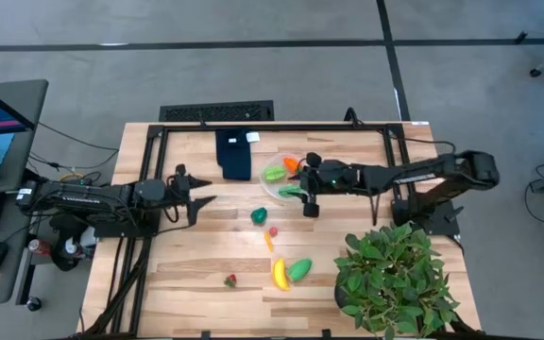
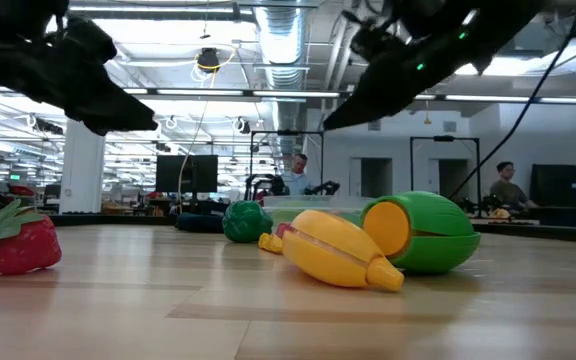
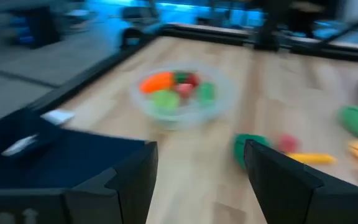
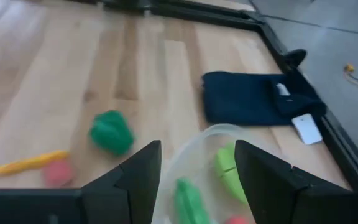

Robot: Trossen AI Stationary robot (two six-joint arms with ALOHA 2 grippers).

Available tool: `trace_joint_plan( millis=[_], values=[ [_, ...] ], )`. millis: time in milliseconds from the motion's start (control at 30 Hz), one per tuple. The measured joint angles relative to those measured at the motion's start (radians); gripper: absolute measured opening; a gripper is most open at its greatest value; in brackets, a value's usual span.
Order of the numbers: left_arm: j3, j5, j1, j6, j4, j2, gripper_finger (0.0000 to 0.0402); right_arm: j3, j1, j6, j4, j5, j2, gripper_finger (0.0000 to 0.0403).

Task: Pick and placing Produce into tupperware
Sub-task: Put the red strawberry into the transparent container

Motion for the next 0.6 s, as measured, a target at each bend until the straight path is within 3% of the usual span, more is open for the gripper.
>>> trace_joint_plan(
  millis=[167, 400, 600],
  values=[
    [0.000, -0.137, 0.000, -0.042, -0.007, 0.000, 0.0229, 0.000, 0.091, 0.047, -0.130, 0.000, -0.074, 0.0187],
    [0.000, -0.220, 0.000, 0.012, -0.008, 0.000, 0.0229, 0.000, 0.205, 0.163, -0.269, 0.006, -0.099, 0.0173],
    [0.000, -0.234, 0.000, 0.013, -0.009, 0.000, 0.0229, -0.001, 0.268, 0.203, -0.300, 0.079, -0.084, 0.0159]
  ],
)
